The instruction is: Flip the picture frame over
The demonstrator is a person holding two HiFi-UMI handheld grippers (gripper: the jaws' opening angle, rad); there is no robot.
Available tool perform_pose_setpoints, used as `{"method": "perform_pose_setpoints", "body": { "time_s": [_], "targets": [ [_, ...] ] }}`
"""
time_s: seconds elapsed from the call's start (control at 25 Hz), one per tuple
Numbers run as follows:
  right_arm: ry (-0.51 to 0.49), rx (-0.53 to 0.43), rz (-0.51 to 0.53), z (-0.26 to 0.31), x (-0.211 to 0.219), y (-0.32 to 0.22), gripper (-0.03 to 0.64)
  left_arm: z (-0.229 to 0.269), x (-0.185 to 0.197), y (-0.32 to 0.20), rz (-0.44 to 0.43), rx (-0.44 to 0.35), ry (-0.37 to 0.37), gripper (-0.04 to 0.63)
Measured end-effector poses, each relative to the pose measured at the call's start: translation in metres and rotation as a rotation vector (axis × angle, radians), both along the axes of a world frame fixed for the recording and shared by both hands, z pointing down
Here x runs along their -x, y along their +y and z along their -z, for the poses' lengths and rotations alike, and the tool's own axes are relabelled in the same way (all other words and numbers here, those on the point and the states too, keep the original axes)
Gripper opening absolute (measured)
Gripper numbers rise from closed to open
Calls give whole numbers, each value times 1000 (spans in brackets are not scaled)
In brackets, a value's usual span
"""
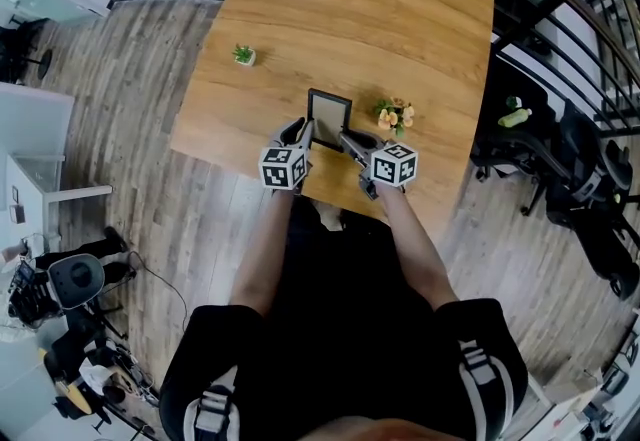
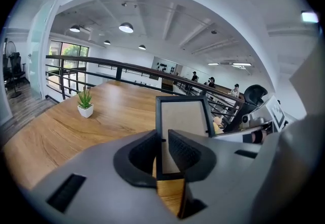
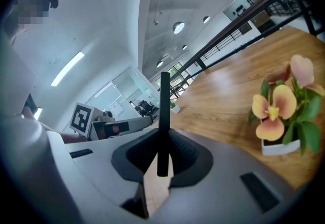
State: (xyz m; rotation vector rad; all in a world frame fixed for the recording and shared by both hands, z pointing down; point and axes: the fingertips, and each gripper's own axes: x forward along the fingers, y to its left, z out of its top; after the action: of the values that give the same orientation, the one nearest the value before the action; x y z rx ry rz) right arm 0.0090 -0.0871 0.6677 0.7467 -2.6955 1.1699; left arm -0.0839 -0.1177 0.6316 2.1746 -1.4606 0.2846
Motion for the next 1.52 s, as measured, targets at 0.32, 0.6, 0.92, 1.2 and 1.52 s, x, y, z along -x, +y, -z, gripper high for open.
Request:
{"method": "perform_pose_setpoints", "body": {
  "time_s": [0.32,0.6,0.92,1.2,1.52],
  "targets": [
    [84,-60,-48,3,11,-6,66,21,-15,-12,-70,-20,68,69],
    [118,-106,-66,11,26,-14,66,35,-36,-17,-182,-23,115,136],
    [142,-154,-83,20,38,-22,67,43,-36,-24,-225,-24,165,155],
    [175,-190,-98,23,50,-25,67,49,-38,-25,-273,-28,174,176],
    [262,-308,-56,36,71,-27,83,50,-14,-35,-211,-8,220,176]
  ]
}}
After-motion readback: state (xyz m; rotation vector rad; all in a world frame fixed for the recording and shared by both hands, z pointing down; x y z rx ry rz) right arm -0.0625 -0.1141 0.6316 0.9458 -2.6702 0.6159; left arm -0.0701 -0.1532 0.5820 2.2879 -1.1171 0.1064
